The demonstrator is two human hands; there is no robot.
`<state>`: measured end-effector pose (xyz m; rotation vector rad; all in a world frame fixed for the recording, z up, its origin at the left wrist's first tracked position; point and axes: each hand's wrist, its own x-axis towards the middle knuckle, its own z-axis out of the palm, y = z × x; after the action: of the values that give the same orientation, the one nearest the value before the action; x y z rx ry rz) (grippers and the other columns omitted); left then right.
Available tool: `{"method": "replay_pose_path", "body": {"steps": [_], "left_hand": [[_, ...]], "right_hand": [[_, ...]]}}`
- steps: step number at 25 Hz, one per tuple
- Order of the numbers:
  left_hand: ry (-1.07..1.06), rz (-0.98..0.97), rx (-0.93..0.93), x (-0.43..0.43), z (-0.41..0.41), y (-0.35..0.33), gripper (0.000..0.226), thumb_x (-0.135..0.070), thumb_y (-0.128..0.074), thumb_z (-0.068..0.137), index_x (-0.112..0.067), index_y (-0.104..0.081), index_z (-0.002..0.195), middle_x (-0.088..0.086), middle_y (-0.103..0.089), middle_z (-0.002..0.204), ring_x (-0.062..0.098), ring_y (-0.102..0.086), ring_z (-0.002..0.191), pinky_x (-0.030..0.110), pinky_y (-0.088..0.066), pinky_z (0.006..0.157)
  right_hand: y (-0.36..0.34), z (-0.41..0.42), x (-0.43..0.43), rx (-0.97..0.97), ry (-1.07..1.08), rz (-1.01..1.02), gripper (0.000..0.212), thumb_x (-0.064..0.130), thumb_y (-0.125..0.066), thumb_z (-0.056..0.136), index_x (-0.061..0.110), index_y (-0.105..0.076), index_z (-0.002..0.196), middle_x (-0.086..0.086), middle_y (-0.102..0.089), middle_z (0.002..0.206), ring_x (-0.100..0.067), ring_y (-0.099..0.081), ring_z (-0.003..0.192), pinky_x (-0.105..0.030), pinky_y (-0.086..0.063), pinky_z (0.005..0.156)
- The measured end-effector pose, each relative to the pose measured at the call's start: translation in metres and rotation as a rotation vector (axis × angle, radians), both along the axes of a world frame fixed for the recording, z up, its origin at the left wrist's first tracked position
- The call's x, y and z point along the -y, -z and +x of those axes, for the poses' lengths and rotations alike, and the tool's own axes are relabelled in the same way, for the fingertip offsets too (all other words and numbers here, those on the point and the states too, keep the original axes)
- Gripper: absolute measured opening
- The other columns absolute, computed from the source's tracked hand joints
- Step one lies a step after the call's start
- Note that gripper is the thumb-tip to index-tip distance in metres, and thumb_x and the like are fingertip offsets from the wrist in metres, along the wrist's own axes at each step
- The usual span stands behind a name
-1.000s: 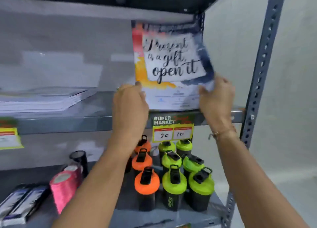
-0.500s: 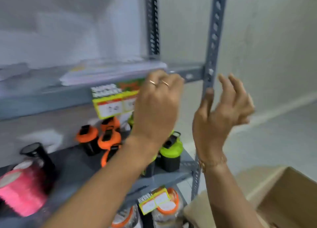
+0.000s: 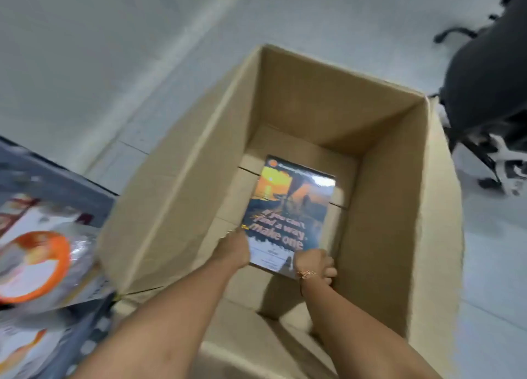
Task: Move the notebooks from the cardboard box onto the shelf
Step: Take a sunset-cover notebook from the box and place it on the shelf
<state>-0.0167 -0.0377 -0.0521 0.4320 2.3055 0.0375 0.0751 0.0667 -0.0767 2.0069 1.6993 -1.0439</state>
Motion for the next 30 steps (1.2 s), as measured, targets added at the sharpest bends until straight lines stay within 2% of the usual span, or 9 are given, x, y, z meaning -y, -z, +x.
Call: {"method": "replay_pose_path", "body": {"steps": [3,8,14,18,20,22,25,28,30], "left_hand": [[-0.199,-0.086,-0.001,0.003,0.002,0.052,0.04,-0.007,-0.049,0.09,0.001,-0.041,0.129,0.021,-0.05,0.135,0.035,-0.049,0.125,0.038,-0.043,0.102],[-0.394,-0.114,-0.064,-0.011,0.001,0.069,0.033,-0.006,-0.058,0.081,-0.003,-0.059,0.113,0.019,-0.06,0.121,0.038,-0.06,0.108,0.041,-0.054,0.092],[-0.154,-0.1,-0.22,-0.015,-0.006,0.027,0.026,-0.007,-0.059,0.088,0.0,-0.063,0.113,0.02,-0.062,0.122,0.036,-0.059,0.115,0.04,-0.051,0.093],[-0.18,0.047,-0.353,-0.01,0.0,-0.042,0.022,-0.002,-0.055,0.09,0.0,-0.066,0.109,0.018,-0.065,0.116,0.033,-0.062,0.11,0.039,-0.053,0.088],[-0.188,0.232,-0.457,0.009,0.005,-0.09,0.019,-0.003,-0.056,0.089,-0.002,-0.067,0.104,0.017,-0.065,0.111,0.035,-0.062,0.104,0.041,-0.052,0.083],[-0.246,0.449,-0.597,0.041,0.013,-0.146,0.017,-0.006,-0.058,0.087,-0.005,-0.065,0.102,0.016,-0.063,0.108,0.035,-0.06,0.102,0.041,-0.048,0.082],[-0.327,0.751,-1.029,0.105,0.033,-0.235,0.024,-0.01,-0.056,0.084,-0.006,-0.065,0.106,0.015,-0.067,0.102,0.031,-0.063,0.095,0.03,-0.04,0.08],[-0.351,0.879,-1.553,0.184,0.05,-0.329,0.041,-0.022,-0.048,0.085,0.001,-0.066,0.112,0.018,-0.07,0.101,0.019,-0.056,0.093,0.026,-0.041,0.085],[-0.407,0.829,-1.804,0.237,0.064,-0.388,0.046,-0.03,-0.048,0.09,0.005,-0.065,0.114,0.023,-0.07,0.1,0.019,-0.052,0.093,0.018,-0.038,0.089]], "right_hand": [[0.038,0.021,-0.015,-0.044,-0.078,-0.03,0.047,0.033,-0.06,0.086,0.0,-0.053,0.119,-0.019,-0.047,0.13,-0.037,-0.044,0.12,-0.04,-0.042,0.099],[0.048,0.011,-0.018,-0.069,0.089,-0.015,0.047,0.028,-0.065,0.083,0.003,-0.05,0.12,-0.018,-0.044,0.131,-0.037,-0.042,0.122,-0.044,-0.039,0.102],[0.01,0.001,-0.002,-0.116,0.131,0.207,0.037,0.002,-0.056,0.082,0.003,-0.045,0.118,-0.017,-0.042,0.13,-0.034,-0.039,0.122,-0.044,-0.033,0.101],[-0.055,-0.014,0.017,-0.248,0.144,0.333,0.036,-0.001,-0.057,0.08,0.003,-0.046,0.114,-0.017,-0.045,0.127,-0.032,-0.039,0.122,-0.045,-0.029,0.1],[-0.098,-0.016,0.03,-0.394,0.182,0.434,0.03,0.002,-0.054,0.085,0.0,-0.048,0.115,-0.02,-0.046,0.127,-0.035,-0.037,0.123,-0.046,-0.027,0.102],[-0.142,-0.018,0.05,-0.663,0.215,0.556,0.035,0.01,-0.052,0.085,-0.007,-0.048,0.115,-0.027,-0.046,0.124,-0.04,-0.038,0.122,-0.042,-0.026,0.1],[-0.217,-0.028,0.094,-1.169,0.15,0.786,0.048,0.019,-0.053,0.078,-0.016,-0.048,0.11,-0.036,-0.047,0.114,-0.04,-0.043,0.11,-0.039,-0.029,0.093],[-0.314,-0.044,0.153,-1.596,0.018,0.924,0.053,0.022,-0.06,0.084,-0.012,-0.046,0.123,-0.008,-0.048,0.113,-0.034,-0.045,0.11,-0.039,-0.039,0.098],[-0.382,-0.054,0.196,-1.808,-0.086,0.931,0.051,0.016,-0.062,0.086,-0.008,-0.045,0.129,-0.007,-0.049,0.117,-0.033,-0.047,0.113,-0.029,-0.038,0.102]]}}
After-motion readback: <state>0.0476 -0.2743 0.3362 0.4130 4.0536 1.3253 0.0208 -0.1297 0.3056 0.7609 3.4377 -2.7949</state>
